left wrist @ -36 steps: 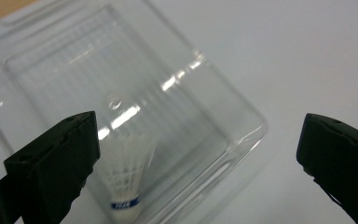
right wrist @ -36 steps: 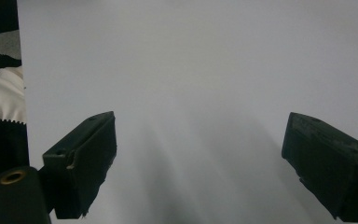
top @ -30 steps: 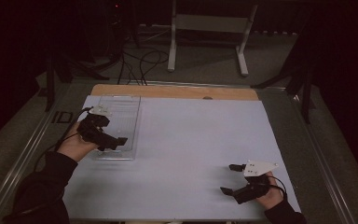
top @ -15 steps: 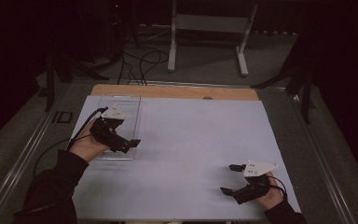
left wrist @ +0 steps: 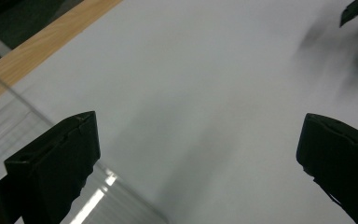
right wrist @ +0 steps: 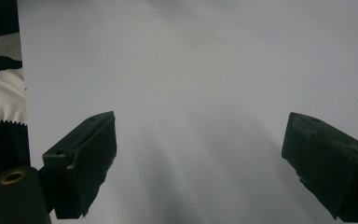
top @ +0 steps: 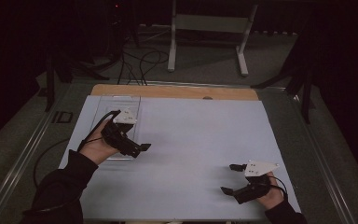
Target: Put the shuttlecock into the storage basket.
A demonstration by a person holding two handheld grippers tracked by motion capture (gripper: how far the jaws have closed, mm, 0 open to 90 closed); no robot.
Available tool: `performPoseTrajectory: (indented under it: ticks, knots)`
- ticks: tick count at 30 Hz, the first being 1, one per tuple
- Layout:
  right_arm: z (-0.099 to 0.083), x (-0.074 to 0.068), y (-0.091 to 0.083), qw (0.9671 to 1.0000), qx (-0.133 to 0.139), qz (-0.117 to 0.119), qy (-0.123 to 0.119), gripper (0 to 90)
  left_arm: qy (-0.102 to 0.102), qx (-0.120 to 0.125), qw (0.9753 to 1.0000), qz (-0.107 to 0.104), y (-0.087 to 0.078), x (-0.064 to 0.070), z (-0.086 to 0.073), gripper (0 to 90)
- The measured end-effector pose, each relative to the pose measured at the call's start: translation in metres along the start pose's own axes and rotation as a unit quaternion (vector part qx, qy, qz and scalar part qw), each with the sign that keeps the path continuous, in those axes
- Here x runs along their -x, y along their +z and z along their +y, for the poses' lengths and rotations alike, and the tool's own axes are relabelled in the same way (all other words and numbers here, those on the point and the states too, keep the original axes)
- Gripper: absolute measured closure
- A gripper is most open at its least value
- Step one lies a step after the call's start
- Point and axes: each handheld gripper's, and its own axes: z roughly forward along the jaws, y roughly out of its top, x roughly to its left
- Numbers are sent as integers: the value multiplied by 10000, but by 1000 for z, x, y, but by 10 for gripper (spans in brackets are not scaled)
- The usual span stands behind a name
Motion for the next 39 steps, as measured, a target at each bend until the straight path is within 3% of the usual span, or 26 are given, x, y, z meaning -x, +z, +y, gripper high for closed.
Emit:
performPoseTrajectory:
  ticks: [17,27,39]
  knots:
    - [0,0,-1,10000,-11,-45,-62,103,332,106,9987,-384,18,26,14,0]
    - [0,0,-1,9999,-17,-48,-88,103,560,82,9969,-542,32,41,14,0]
    - [-1,0,-1,9999,-19,-41,-101,103,633,40,9954,-722,47,56,8,0]
